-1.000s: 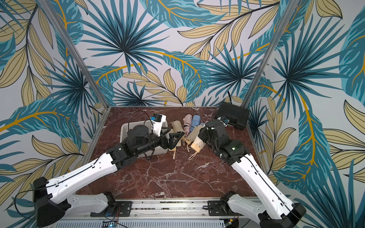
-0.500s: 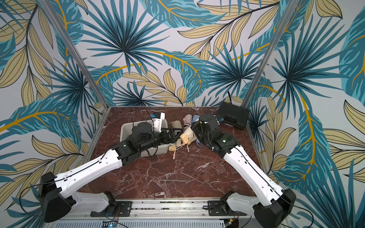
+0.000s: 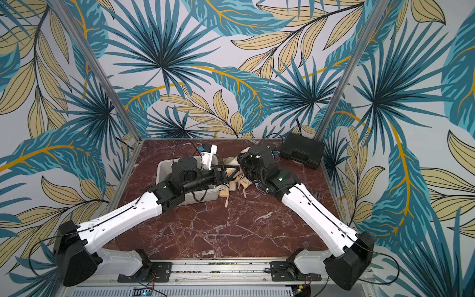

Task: Put the umbrella into the storage box
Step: Pick up the umbrella from the center of the board.

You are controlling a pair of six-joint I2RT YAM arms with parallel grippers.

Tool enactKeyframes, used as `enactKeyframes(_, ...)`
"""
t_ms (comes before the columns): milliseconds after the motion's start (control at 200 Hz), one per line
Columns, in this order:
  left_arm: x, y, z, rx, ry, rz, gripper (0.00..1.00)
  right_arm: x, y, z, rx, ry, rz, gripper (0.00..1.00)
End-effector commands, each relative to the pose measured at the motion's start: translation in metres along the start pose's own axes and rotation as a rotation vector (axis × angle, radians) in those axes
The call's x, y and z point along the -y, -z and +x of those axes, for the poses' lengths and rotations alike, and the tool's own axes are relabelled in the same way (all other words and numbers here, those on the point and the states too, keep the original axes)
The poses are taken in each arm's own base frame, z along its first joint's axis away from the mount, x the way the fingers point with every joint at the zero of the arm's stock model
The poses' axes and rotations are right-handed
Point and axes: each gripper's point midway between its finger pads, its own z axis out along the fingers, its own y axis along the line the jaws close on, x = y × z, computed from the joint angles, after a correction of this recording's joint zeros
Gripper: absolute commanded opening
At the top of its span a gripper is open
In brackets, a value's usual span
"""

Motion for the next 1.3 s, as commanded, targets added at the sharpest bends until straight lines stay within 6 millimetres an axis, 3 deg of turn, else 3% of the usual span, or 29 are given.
enactKeyframes(0,-0.005,0.005,-0.002,0.011,-0.025,-0.022,0.72,-0.03,0.006,-0.001,0.008,-0.038,-0.098,0.44)
enactKeyframes(265,-0.004,0.003,-0.004,-0.008,-0.037,-0.037,0.47,-0.026,0.002,0.009,-0.009,-0.039,-0.09,0.51)
enactKeyframes(566,-0.011,0.012,-0.005,-0.039,-0.073,-0.095,0.2,-0.014,0.009,0.001,0.051,0.119,-0.068,0.81)
enactKeyframes(646,-0.016,0.019,-0.007,-0.033,-0.086,-0.123,0.15,-0.013,0.016,-0.005,0.08,0.213,-0.07,0.83)
enactKeyframes(751,-0.026,0.029,-0.008,-0.05,-0.114,-0.165,0.12,-0.016,0.028,-0.011,0.098,0.383,-0.069,0.85)
enactKeyframes(851,-0.047,0.042,-0.004,-0.117,-0.135,-0.254,0.11,-0.03,0.037,-0.013,0.094,0.551,-0.093,0.86)
enactKeyframes(997,-0.057,0.061,-0.008,-0.178,-0.127,-0.246,0.11,-0.047,0.048,-0.003,0.042,0.995,-0.124,0.86)
enactKeyframes(1187,-0.039,0.075,-0.005,-0.27,-0.13,-0.096,0.12,-0.021,0.057,0.045,-0.214,1.663,-0.261,0.88)
enactKeyframes(1292,-0.028,0.08,0.001,-0.325,-0.116,-0.016,0.12,-0.001,0.072,0.055,-0.347,1.929,-0.299,0.89)
